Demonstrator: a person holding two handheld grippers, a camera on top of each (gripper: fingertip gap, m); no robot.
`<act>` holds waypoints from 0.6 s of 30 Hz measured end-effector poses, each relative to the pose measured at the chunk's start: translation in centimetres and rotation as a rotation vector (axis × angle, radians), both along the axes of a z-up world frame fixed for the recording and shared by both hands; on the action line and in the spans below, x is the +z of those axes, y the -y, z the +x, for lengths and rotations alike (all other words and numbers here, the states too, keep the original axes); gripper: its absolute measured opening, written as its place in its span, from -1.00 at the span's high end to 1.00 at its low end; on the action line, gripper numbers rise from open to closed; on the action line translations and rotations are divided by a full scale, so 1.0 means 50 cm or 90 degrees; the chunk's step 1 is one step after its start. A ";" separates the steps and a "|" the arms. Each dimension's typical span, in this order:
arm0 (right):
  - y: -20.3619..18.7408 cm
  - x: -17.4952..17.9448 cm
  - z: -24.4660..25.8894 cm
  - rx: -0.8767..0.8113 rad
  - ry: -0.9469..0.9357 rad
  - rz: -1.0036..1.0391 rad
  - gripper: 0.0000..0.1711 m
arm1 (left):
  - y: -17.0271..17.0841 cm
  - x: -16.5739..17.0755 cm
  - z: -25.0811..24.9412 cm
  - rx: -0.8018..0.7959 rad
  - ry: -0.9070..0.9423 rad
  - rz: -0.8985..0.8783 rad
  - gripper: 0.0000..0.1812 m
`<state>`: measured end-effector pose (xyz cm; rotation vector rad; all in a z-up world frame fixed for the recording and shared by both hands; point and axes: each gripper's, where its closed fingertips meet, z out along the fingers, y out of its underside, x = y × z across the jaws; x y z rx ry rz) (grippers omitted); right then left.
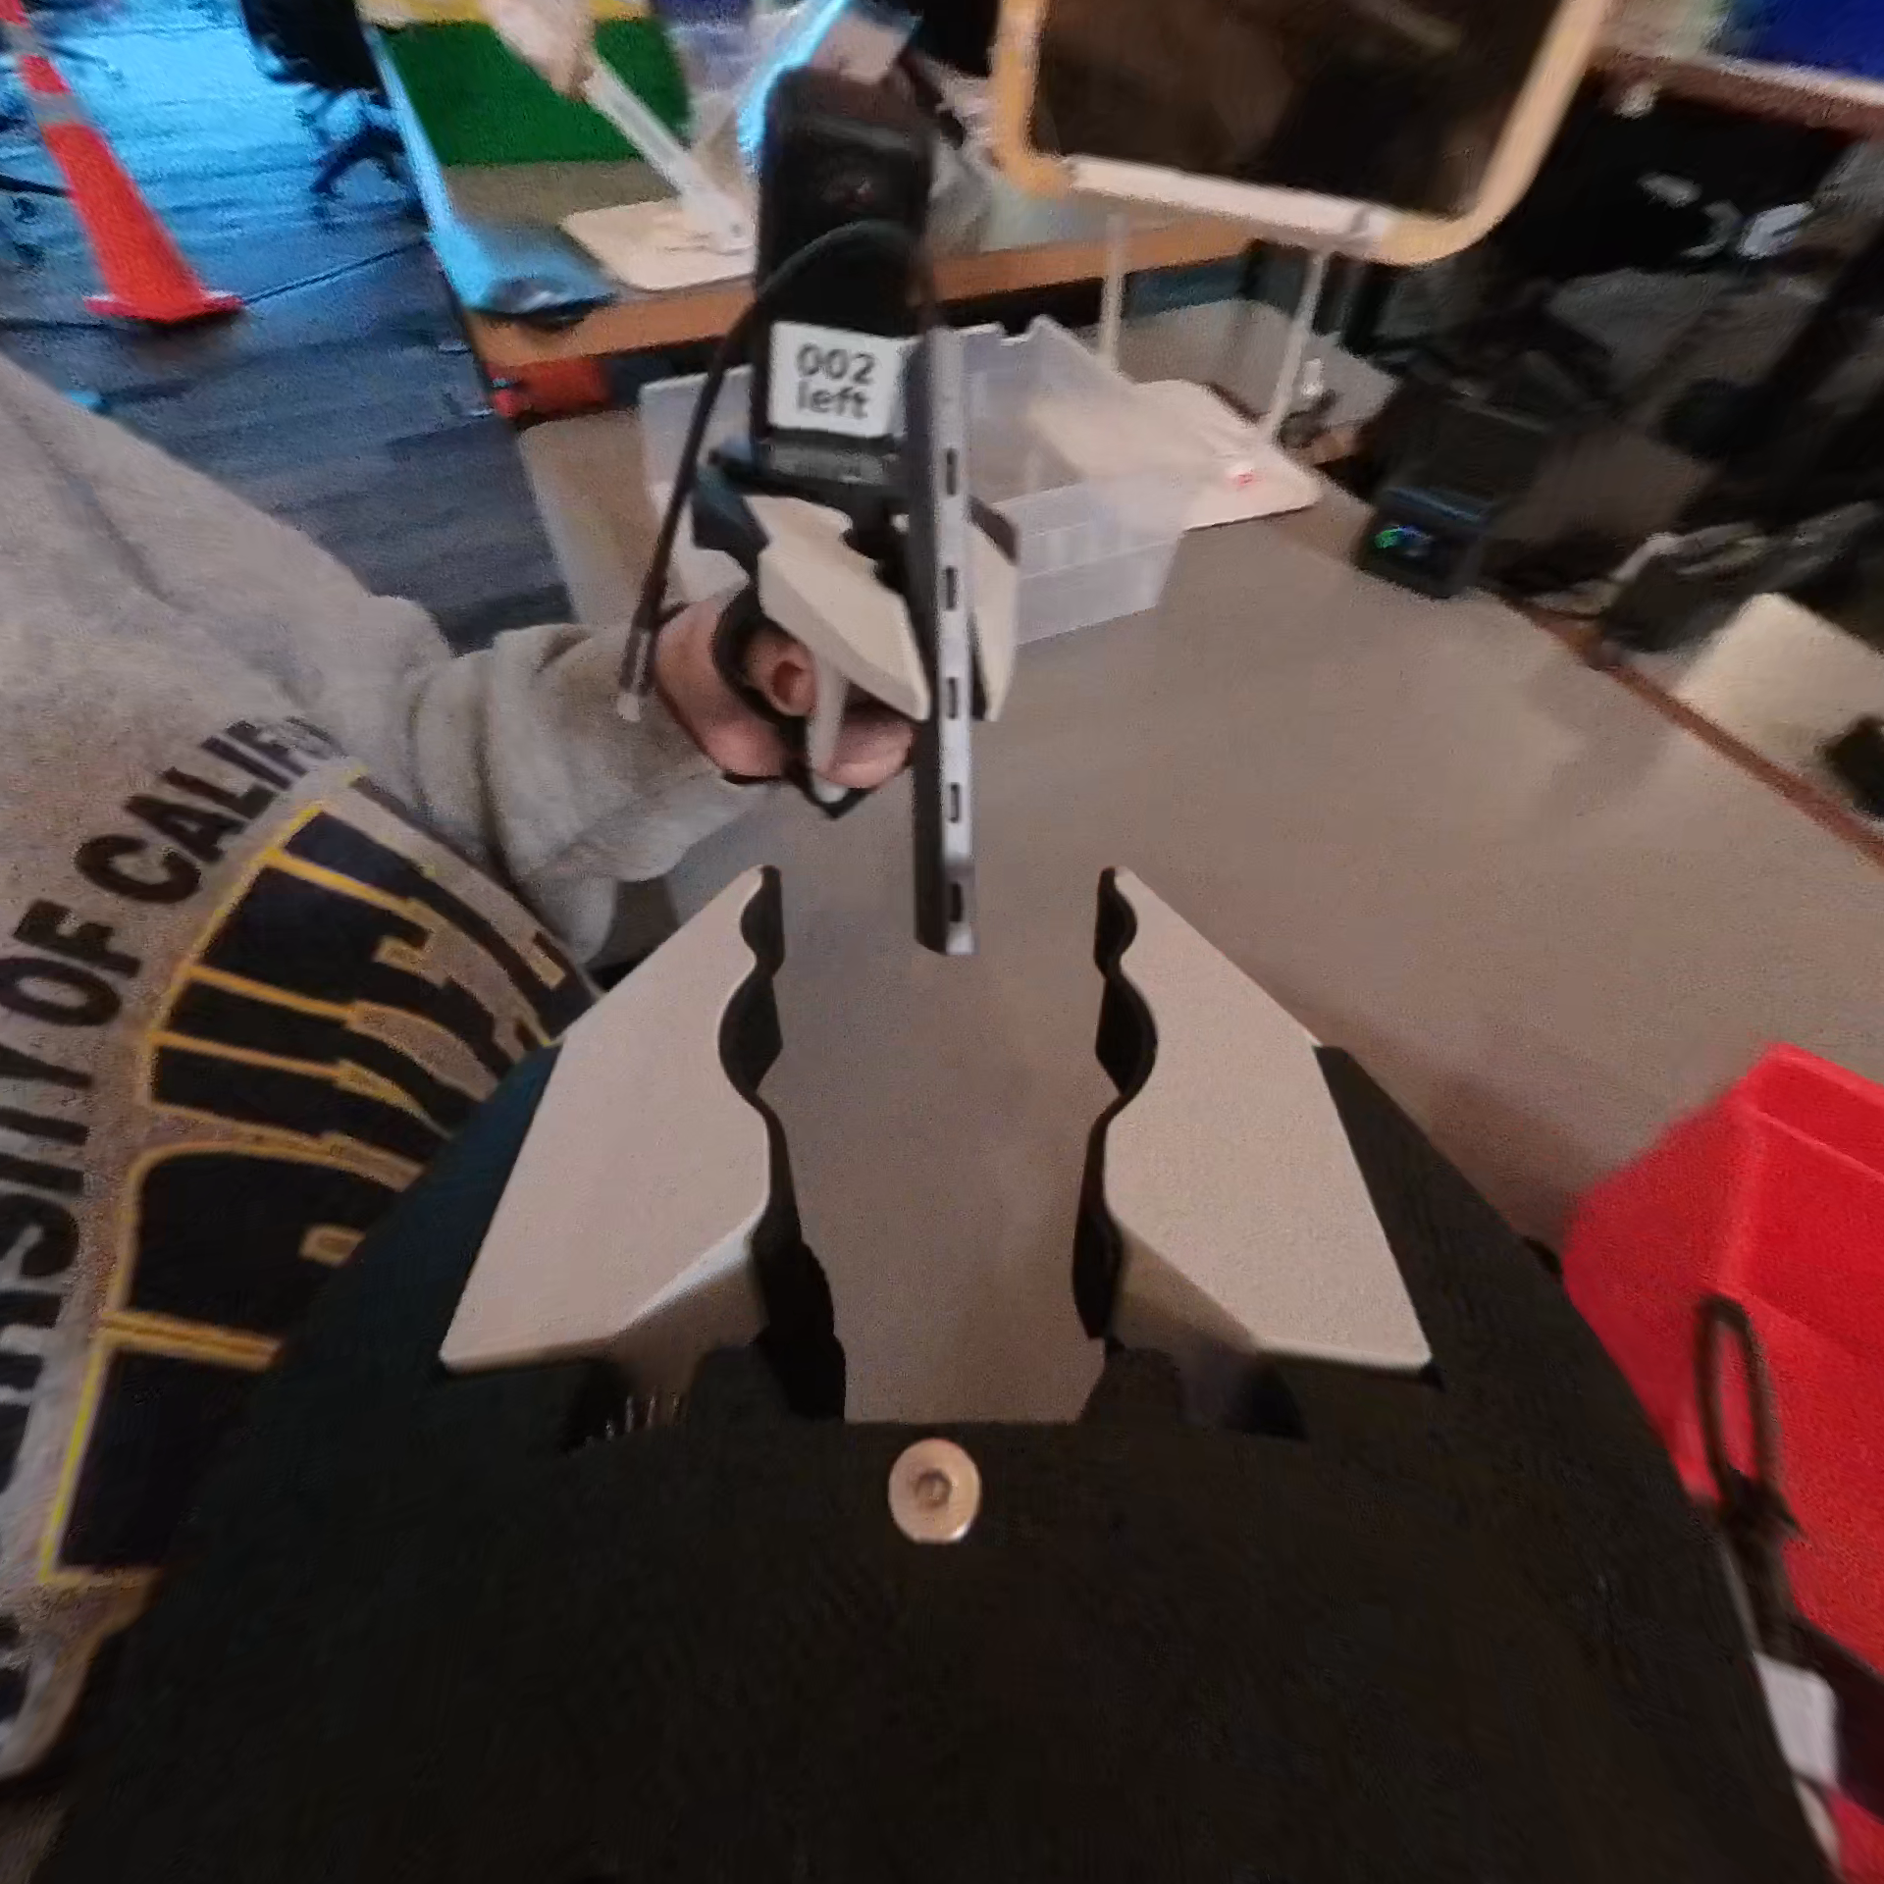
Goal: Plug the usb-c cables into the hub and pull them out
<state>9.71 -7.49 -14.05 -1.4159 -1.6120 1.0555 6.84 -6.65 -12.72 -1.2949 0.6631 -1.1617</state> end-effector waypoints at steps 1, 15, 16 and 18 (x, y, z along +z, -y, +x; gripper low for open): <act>0.012 -0.017 -0.016 0.021 0.013 -0.007 0.29 | 0.002 0.002 0.005 -0.006 0.004 0.004 0.91; -0.176 0.054 0.091 -0.220 -0.055 0.149 0.91 | -0.089 -0.076 -0.128 0.298 -0.054 0.063 0.70; -0.224 0.053 0.125 -0.294 -0.009 0.195 0.91 | -0.101 -0.087 -0.155 0.344 -0.048 0.063 0.70; -0.310 0.046 0.192 -0.415 0.103 0.285 0.91 | -0.118 -0.115 -0.197 0.407 -0.031 0.044 0.72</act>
